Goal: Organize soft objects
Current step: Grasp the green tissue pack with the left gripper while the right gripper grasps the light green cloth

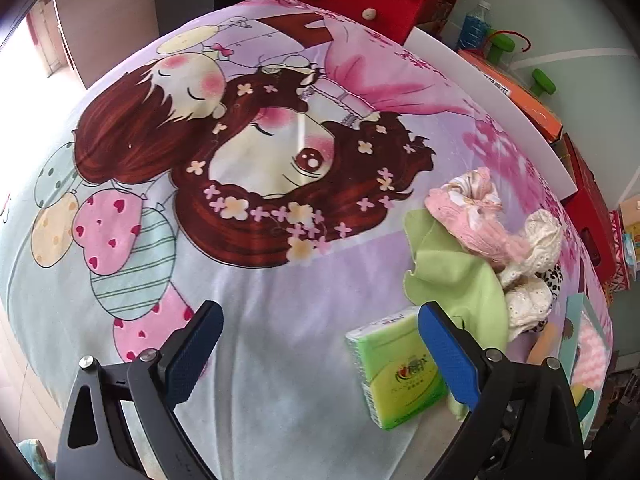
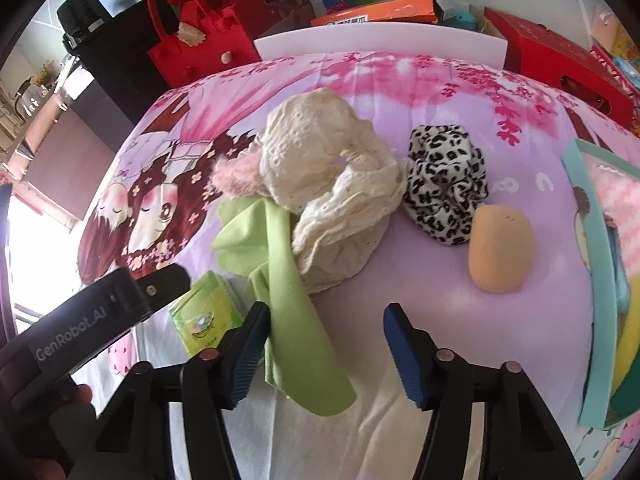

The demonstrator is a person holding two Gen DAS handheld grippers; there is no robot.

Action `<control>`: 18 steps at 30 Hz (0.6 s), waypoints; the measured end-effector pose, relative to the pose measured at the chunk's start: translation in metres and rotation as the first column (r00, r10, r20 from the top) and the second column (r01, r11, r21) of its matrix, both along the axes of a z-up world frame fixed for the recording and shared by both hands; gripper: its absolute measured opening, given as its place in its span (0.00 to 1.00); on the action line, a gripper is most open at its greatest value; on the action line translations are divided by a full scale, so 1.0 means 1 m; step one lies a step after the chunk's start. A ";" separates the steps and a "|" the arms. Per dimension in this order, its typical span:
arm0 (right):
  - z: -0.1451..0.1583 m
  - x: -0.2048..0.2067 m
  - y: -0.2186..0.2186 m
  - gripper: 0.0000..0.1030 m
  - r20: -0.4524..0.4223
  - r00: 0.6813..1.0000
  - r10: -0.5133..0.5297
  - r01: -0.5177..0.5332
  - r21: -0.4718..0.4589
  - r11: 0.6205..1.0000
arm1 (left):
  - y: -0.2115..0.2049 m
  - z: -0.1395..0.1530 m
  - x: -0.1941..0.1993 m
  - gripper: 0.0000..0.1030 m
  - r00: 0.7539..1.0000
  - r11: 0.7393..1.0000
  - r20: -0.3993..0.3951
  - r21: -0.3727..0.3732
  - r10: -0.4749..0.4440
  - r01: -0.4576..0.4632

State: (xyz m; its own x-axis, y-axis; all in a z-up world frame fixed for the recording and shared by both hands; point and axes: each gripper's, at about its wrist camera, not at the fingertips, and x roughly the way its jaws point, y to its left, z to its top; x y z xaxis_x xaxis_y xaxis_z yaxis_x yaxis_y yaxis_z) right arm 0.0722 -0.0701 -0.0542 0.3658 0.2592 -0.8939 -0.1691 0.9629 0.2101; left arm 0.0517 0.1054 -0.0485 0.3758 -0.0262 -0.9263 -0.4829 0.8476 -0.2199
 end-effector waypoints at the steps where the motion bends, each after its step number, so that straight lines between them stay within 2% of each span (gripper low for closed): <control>1: 0.000 0.000 0.001 0.54 -0.004 1.000 0.007 -0.007 0.005 1.000 | -0.002 0.000 0.000 0.95 1.000 1.000 0.001 -0.002 -0.003 0.003; 8: -0.005 -0.002 0.005 0.33 -0.027 0.999 0.031 -0.031 0.031 0.999 | -0.011 -0.001 0.005 0.95 0.999 0.999 -0.005 -0.004 -0.039 0.039; 18: -0.006 -0.001 -0.008 0.13 -0.039 0.999 0.013 -0.011 0.050 0.999 | -0.026 -0.010 0.010 0.95 0.996 0.997 -0.028 -0.007 -0.080 0.080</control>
State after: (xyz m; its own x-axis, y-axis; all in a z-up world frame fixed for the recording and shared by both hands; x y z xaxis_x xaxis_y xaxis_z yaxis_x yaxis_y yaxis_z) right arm 0.0713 -0.0779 -0.0601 0.3269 0.3076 -0.8936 -0.1713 0.9492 0.2640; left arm 0.0616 0.0796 -0.0585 0.3462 -0.0610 -0.9362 -0.4198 0.8823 -0.2128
